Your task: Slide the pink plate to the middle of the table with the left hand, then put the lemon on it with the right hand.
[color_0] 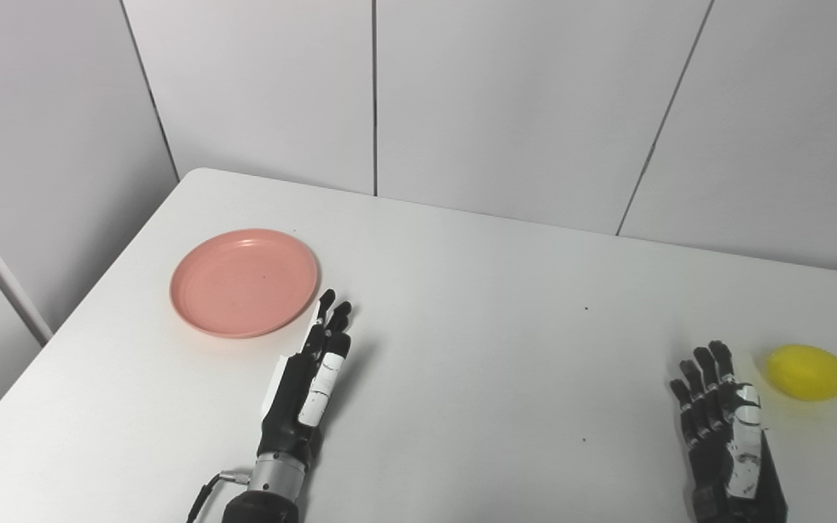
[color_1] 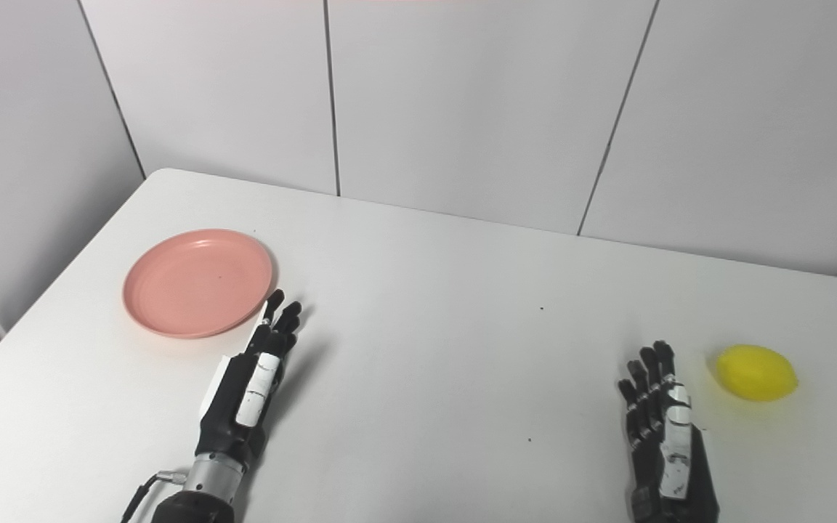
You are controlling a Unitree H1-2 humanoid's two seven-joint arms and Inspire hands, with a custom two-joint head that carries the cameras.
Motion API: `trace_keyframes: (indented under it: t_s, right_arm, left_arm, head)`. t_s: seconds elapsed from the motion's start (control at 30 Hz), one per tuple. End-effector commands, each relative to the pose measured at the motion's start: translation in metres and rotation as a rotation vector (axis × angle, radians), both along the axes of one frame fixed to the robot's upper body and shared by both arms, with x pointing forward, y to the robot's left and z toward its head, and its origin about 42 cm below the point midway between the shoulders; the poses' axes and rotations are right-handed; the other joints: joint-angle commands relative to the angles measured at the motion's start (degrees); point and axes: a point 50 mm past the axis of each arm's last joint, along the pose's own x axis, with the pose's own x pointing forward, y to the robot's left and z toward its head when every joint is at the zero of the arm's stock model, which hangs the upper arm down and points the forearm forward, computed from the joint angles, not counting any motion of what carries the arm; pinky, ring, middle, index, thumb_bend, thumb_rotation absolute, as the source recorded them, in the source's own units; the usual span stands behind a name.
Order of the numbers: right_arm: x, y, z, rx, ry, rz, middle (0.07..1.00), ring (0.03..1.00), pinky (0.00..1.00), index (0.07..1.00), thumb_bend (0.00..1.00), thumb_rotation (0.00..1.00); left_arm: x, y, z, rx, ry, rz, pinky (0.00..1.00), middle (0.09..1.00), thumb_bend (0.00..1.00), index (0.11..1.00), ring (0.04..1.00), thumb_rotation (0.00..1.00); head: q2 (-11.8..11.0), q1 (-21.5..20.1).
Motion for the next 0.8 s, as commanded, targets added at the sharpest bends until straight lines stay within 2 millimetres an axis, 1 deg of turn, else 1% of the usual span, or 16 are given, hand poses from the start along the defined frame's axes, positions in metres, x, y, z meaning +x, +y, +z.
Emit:
trace_keyframes:
  t_s: [0.0, 0.13, 0.23, 0.27, 0.4, 0.47, 0.63, 0.77]
  right_arm:
    - [-0.0158, -0.0143, -0.0294, 0.0, 0.069, -0.028, 1.0, 1.0, 1.0, 1.0, 0.7, 0.98]
    - [-0.0154, -0.0168, -0.0306, 0.003, 0.066, -0.029, 1.0, 1.0, 1.0, 1.0, 0.69, 1.0]
    - [-0.0147, -0.0173, -0.0307, 0.029, 0.068, -0.025, 1.0, 1.0, 1.0, 1.0, 0.68, 1.0]
    - [-0.0143, -0.0169, -0.0306, 0.036, 0.07, -0.026, 1.0, 1.0, 1.0, 1.0, 0.68, 1.0]
    - [-0.0135, -0.0166, -0.0298, 0.031, 0.064, -0.028, 1.0, 1.0, 1.0, 1.0, 0.68, 1.0]
    - [-0.0143, -0.017, -0.0287, 0.03, 0.061, -0.031, 1.0, 1.0, 1.0, 1.0, 0.65, 1.0]
    - [-0.0164, -0.0157, -0.0255, 0.032, 0.06, -0.038, 1.0, 1.0, 1.0, 1.0, 0.63, 1.0]
    - [-0.0165, -0.0134, -0.0241, 0.026, 0.054, -0.028, 1.0, 1.0, 1.0, 1.0, 0.63, 1.0]
  left_arm:
    - [-0.0118, -0.0163, -0.0125, -0.033, 0.048, -0.001, 1.0, 0.964, 0.84, 0.992, 0.989, 0.88]
    - [-0.0116, -0.0194, -0.0153, -0.038, 0.044, 0.001, 1.0, 0.959, 0.8, 0.983, 0.984, 0.88]
    - [-0.0114, -0.0209, -0.0155, -0.031, 0.045, 0.003, 1.0, 0.958, 0.81, 0.98, 0.986, 0.89]
    - [-0.0114, -0.0214, -0.0156, -0.029, 0.044, 0.004, 1.0, 0.958, 0.81, 0.979, 0.986, 0.89]
    - [-0.0109, -0.0225, -0.0173, -0.036, 0.036, 0.002, 1.0, 0.955, 0.79, 0.977, 0.983, 0.88]
    - [-0.0104, -0.0229, -0.0181, -0.036, 0.035, 0.0, 1.0, 0.955, 0.78, 0.977, 0.984, 0.88]
    - [-0.0108, -0.0225, -0.0179, -0.037, 0.039, 0.003, 1.0, 0.954, 0.8, 0.964, 0.984, 0.89]
    - [-0.0114, -0.0208, -0.0173, -0.058, 0.037, 0.002, 1.0, 0.948, 0.8, 0.949, 0.976, 0.88]
  head:
    - [-0.4, 1.09]
    - [-1.01, 2.3]
    - [-1.01, 2.3]
    - [-1.46, 2.95]
    - [-1.89, 3.56]
    - [-1.96, 3.43]
    - [-1.81, 3.08]
    - [-1.73, 2.75]
